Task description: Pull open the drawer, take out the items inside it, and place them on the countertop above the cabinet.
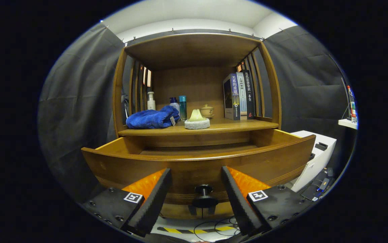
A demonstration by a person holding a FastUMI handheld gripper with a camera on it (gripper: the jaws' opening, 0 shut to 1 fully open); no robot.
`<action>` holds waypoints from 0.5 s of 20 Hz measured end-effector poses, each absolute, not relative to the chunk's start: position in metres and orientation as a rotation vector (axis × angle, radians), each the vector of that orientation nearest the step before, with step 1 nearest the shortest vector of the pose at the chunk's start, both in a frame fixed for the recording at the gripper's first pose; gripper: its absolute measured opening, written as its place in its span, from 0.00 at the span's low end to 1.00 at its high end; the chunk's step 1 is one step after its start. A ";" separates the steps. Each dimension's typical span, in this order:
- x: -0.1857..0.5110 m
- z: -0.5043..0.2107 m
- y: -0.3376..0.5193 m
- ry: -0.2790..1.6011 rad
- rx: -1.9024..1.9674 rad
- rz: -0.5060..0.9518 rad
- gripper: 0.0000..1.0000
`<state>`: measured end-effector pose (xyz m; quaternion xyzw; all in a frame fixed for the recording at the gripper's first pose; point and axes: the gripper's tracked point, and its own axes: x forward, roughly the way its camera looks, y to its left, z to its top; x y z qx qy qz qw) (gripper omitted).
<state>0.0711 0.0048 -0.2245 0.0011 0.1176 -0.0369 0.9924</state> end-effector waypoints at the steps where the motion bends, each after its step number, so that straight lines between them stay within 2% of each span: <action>1: 0.077 -0.226 0.004 0.246 0.000 -0.076 0.98; 10: 0.149 -0.236 0.000 0.260 -0.002 -0.082 0.98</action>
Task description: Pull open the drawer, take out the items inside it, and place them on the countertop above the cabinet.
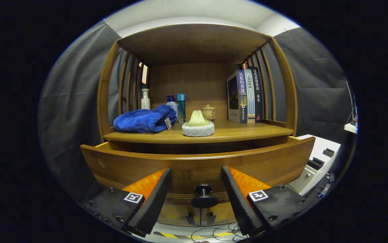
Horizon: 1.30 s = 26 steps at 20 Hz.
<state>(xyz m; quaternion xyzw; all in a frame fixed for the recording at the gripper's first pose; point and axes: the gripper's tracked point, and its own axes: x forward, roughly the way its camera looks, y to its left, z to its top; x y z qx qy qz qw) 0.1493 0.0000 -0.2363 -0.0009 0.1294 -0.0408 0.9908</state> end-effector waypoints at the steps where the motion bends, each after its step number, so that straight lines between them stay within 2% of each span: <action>1: 0.158 -0.236 -0.001 0.259 0.000 -0.083 0.98; 7: 0.190 -0.240 -0.002 0.244 -0.003 -0.083 0.98; 18: 0.207 -0.243 -0.003 0.233 0.000 -0.089 0.98; 22: 0.187 -0.240 -0.009 0.254 0.048 -0.131 0.98; 26: 0.137 -0.206 -0.014 0.219 0.111 -0.138 0.98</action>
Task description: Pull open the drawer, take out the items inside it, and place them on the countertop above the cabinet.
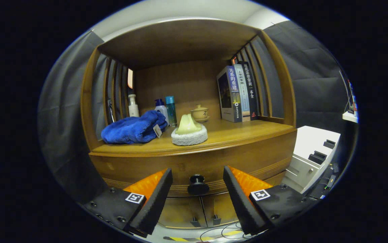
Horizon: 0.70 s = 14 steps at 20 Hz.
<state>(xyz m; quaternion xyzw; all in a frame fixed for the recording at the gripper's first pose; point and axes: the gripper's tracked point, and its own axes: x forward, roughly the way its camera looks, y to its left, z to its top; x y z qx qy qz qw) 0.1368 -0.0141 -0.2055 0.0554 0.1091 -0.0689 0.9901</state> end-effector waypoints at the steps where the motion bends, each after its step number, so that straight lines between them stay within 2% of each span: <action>1: 0.125 -0.197 -0.017 0.205 0.114 -0.136 0.98; 14: 0.001 -0.087 -0.020 0.124 0.077 -0.010 0.98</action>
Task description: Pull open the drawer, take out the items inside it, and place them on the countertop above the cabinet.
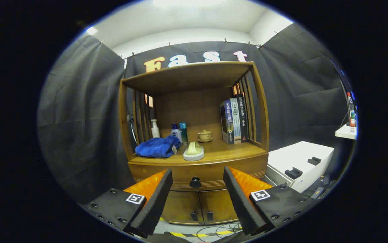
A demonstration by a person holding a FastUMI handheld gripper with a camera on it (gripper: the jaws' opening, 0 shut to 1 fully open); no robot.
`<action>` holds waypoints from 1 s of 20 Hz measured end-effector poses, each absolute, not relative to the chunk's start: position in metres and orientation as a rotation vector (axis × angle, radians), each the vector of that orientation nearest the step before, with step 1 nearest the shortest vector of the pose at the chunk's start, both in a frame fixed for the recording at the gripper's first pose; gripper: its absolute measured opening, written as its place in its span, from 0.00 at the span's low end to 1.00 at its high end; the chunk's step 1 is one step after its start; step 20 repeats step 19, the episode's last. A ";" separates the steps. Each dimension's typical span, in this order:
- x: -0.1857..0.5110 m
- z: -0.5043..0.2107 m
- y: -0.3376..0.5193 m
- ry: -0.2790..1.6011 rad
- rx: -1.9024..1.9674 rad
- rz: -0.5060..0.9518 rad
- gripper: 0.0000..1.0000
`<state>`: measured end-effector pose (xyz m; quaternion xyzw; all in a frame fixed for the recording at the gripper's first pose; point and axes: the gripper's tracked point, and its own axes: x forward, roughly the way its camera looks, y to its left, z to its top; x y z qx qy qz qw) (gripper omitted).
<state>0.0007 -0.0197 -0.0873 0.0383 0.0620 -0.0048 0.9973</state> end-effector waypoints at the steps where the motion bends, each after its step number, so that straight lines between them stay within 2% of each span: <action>1: -0.006 -0.081 -0.024 0.114 0.065 -0.019 0.98; 8: -0.047 -0.047 -0.022 0.072 0.048 0.010 0.98; 20: -0.059 -0.020 -0.015 0.028 0.013 0.029 0.98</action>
